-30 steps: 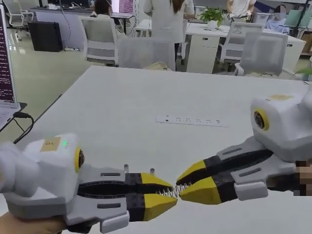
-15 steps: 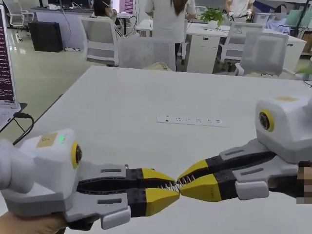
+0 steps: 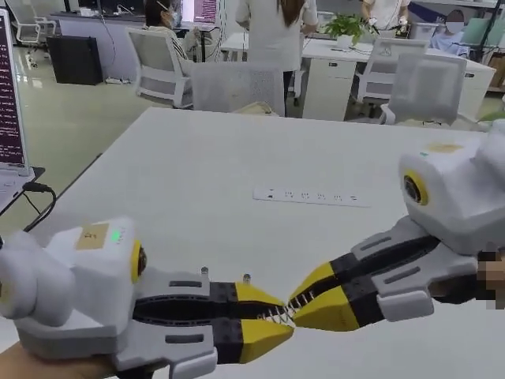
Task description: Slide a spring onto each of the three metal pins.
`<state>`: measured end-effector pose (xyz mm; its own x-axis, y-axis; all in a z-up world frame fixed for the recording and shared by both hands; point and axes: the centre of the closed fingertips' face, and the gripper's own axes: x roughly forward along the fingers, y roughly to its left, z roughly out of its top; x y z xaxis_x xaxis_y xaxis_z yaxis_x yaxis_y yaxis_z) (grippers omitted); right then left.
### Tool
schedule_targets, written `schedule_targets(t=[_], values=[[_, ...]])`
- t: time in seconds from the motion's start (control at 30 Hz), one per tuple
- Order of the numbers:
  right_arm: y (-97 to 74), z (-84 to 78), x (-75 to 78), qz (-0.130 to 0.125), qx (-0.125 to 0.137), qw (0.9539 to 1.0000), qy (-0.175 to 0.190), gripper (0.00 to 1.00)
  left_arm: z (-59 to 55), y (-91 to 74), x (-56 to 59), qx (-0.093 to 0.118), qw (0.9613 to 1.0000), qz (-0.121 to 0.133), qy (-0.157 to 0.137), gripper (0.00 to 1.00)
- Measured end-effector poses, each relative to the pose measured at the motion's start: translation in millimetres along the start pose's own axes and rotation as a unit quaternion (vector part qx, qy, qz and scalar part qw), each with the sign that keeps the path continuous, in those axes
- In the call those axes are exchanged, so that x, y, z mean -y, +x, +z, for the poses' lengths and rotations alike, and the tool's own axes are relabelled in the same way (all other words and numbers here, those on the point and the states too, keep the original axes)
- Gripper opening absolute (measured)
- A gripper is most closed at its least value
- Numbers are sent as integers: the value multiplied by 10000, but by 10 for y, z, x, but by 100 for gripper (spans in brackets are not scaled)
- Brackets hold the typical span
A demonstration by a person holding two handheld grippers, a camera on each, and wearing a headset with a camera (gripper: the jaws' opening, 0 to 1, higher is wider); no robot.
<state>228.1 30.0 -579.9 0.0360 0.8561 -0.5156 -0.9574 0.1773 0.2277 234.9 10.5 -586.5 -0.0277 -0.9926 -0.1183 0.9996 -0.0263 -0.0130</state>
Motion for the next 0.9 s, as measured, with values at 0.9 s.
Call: schedule_targets(t=[0.9], values=[[30,-55,105,-406,-2472,9607,-1199,8,-145,142,-86,-66,9999,81,69,3]])
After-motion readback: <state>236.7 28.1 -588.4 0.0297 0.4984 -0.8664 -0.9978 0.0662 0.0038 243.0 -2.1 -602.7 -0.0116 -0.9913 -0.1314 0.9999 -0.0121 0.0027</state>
